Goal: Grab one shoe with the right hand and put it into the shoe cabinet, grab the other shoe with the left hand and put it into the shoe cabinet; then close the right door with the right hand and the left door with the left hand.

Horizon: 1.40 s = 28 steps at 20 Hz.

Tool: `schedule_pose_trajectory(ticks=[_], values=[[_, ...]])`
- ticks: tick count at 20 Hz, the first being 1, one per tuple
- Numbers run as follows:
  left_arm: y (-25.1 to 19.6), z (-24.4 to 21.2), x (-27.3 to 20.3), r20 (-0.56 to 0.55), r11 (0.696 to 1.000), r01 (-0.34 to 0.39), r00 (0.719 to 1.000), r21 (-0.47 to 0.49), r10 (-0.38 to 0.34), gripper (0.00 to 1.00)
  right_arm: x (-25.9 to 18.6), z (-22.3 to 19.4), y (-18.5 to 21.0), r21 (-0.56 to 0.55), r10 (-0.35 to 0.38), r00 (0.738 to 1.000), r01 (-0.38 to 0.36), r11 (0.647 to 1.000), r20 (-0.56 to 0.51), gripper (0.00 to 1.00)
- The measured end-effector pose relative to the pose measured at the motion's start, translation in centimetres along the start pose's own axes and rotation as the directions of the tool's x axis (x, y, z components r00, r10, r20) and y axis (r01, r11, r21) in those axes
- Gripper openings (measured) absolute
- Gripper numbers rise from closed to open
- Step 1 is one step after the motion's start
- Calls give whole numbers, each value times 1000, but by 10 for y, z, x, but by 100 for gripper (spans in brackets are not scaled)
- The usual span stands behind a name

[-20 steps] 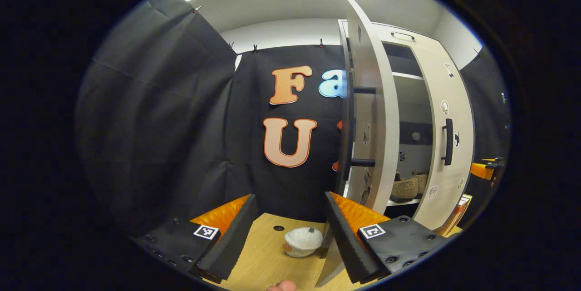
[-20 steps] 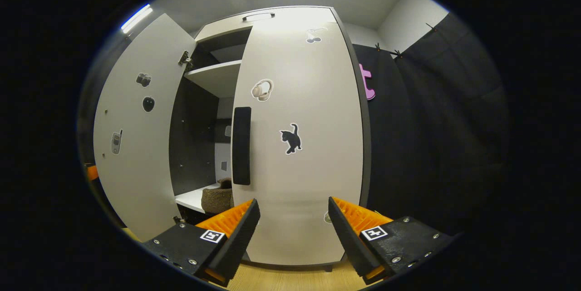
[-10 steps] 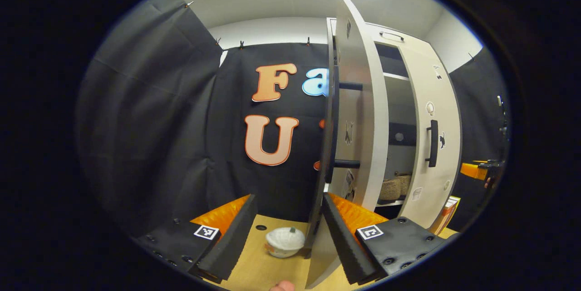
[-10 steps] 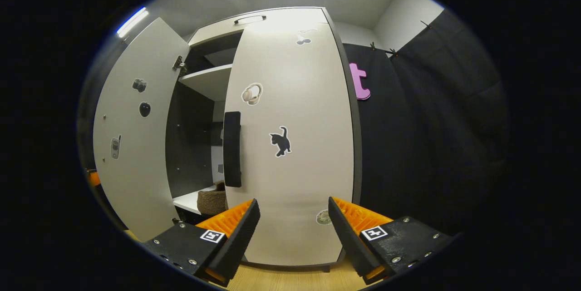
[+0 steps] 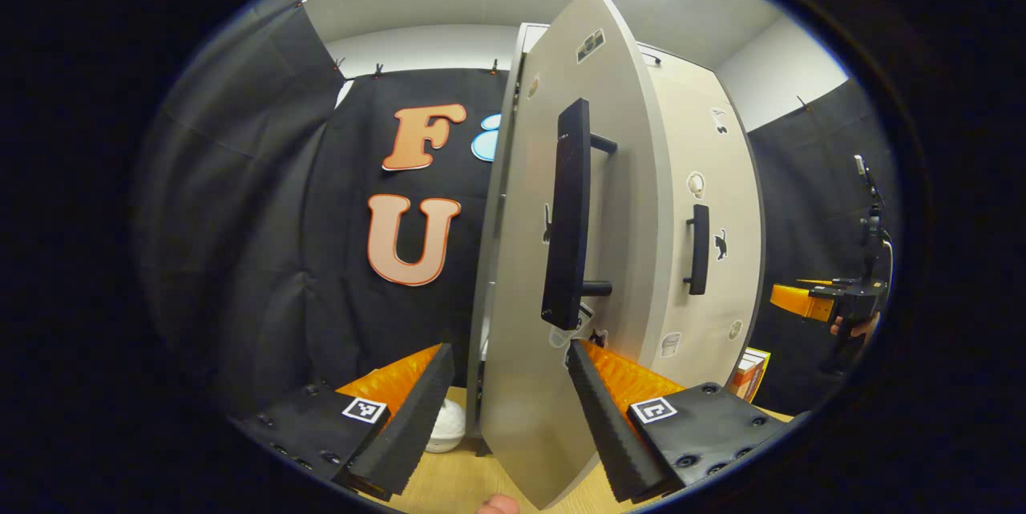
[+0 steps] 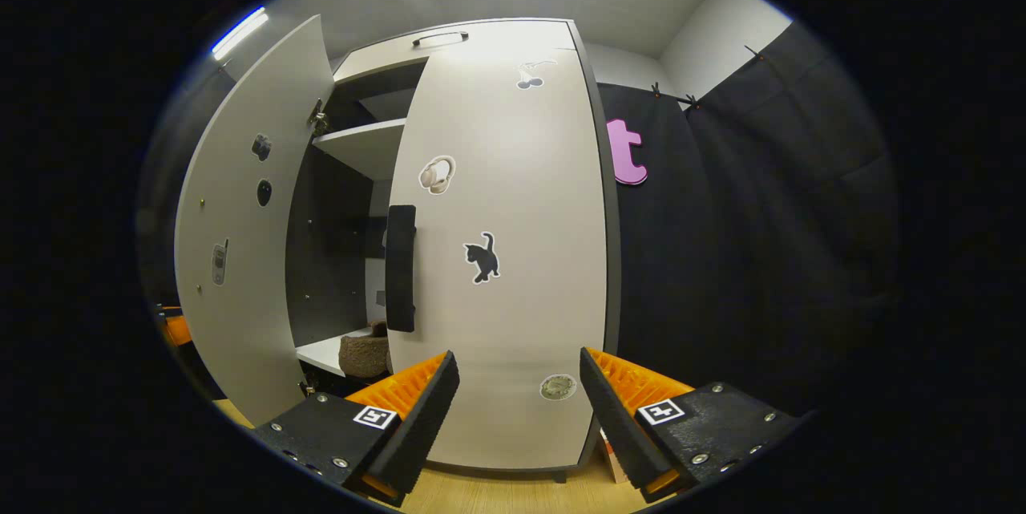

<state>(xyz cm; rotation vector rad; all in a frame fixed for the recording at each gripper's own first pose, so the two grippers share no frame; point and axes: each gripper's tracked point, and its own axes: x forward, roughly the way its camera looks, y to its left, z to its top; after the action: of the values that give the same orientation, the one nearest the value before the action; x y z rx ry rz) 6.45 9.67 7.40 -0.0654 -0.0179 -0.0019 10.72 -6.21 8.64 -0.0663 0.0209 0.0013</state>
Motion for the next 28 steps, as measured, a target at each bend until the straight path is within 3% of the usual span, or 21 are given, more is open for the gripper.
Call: schedule_pose_trajectory(ticks=[2, 5, 10, 14, 23, 28], values=[[-7, -2, 9, 5, 1000, -1, 1000, 12, 1, 99, -3, 3, -4, -1, -10, 1000, 10, 1000, 9, 93], [-21, -2, 16, 4, 1000, 25, 1000, -1, -25, 95, -5, 4, -7, 6, -13, 1000, 13, 1000, 12, 93], [-52, -10, 13, -18, 985, 161, 987, -54, -163, 96, -7, 2, -12, 4, -23, 1000, 23, 1000, 9, 93], [-45, -7, 15, -14, 992, 127, 992, 0, -126, 96, -7, 4, -18, 10, -32, 999, 32, 999, 17, 93], [-80, 52, 52, 104, 985, 170, 980, 3, -170, 96, -15, 7, -24, 14, -39, 999, 39, 999, 22, 93], [-92, 51, 77, 80, 987, 156, 984, 43, -159, 96, -23, 6, -26, 3, -46, 999, 46, 999, 20, 93]])
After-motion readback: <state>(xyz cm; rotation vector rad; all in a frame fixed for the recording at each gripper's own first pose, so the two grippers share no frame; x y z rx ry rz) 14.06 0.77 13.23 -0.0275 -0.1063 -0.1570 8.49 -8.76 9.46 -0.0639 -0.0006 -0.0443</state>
